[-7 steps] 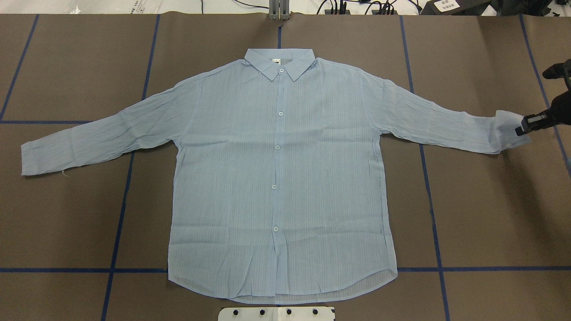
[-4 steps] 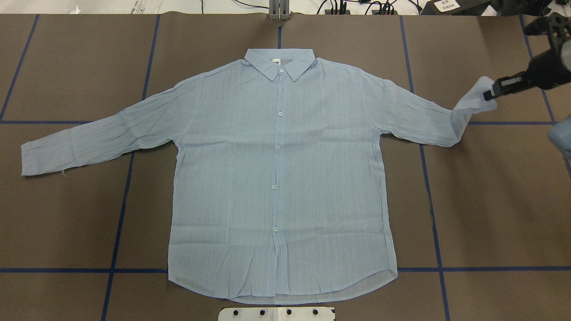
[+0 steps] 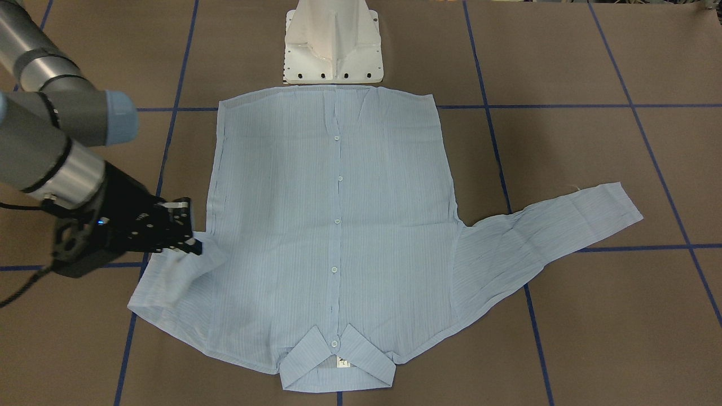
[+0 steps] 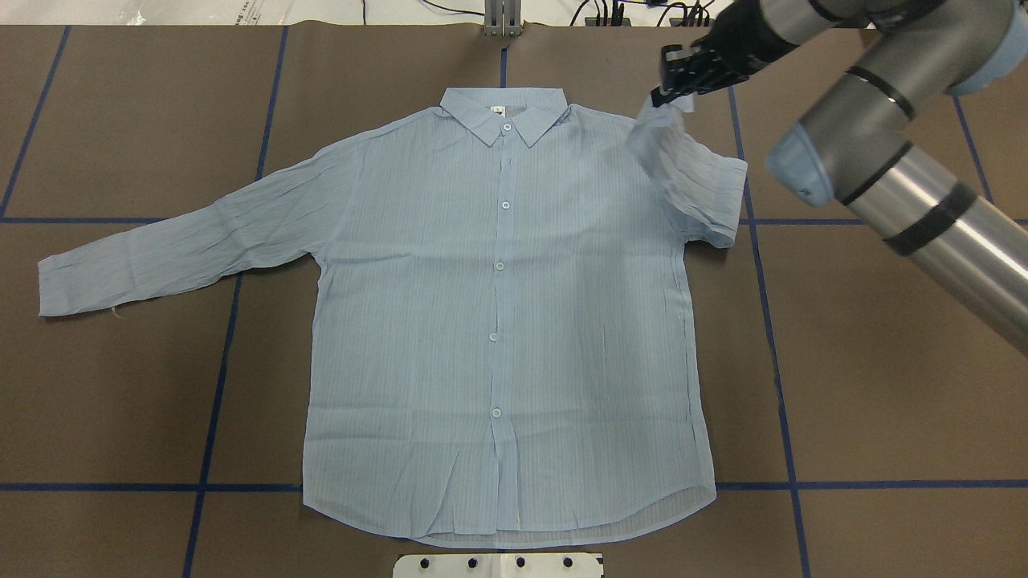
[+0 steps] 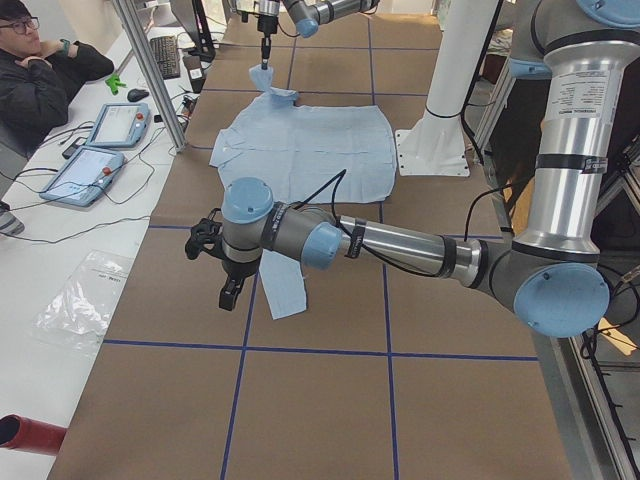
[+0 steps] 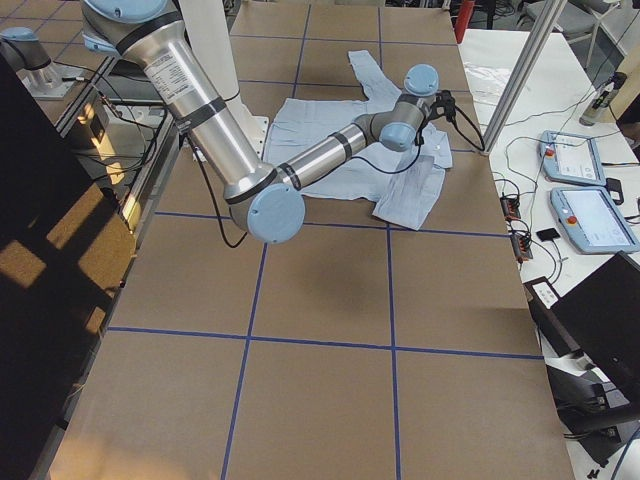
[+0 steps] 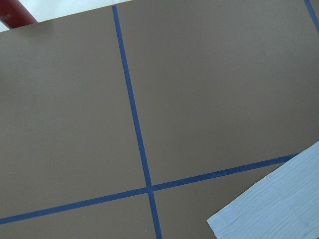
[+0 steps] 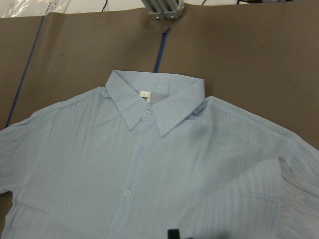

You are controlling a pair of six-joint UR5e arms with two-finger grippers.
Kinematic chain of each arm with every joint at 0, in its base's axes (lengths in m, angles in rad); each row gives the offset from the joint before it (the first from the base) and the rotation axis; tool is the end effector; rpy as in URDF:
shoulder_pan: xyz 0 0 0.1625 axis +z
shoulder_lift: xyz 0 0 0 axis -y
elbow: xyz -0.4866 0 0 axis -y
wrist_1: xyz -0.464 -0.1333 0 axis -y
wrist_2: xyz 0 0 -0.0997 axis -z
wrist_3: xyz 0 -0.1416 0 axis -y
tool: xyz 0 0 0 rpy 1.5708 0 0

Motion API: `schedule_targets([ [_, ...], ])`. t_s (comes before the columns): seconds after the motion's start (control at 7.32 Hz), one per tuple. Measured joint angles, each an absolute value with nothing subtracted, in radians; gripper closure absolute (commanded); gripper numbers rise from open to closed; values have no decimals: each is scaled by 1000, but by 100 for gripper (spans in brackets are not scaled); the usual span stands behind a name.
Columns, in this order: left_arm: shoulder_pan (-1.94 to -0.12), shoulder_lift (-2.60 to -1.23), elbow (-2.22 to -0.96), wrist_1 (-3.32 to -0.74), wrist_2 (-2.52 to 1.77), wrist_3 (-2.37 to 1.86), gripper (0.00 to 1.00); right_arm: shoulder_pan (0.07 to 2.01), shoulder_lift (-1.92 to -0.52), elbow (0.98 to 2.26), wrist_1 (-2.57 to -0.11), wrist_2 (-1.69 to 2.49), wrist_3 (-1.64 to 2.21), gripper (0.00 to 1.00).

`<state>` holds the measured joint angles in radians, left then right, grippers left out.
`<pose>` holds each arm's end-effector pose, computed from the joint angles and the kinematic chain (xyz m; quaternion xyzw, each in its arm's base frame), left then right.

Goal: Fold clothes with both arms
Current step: 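Lift the cuff and carry it across the shirt toward the collar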

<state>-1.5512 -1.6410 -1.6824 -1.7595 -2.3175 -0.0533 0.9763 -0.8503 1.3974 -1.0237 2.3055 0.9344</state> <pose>-0.0249 -0.6217 0.6248 0.1583 0.3645 0.0518 0.9162 -0.4479 -0.7310 0.2464 0.1381 -0.5574 -0.0493 0.8172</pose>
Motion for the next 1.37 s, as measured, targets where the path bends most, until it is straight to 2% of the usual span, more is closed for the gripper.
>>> schedule_targets([
  [0.41,-1551,-1642,-1653,-1779,-2316,-53,0,819,-529,1070,-1026,2118,957,100],
  [0.96,-1551,-1647,-1580,-1864,-2317,-58,0,700,-439,916,-1024,1972,953,100],
  [1.09,-1551,-1647,-1582,-1866,-2318,-59,0,679,-435,898,-1024,1964,953,67],
  [1.23,-1551,-1647,-1584,-1867,-2318,-60,0,668,-432,889,-1023,1959,953,1],
  [1.37,-1550,-1649,-1585,-1867,-2318,-67,0,663,-424,886,-1015,1943,955,0],
])
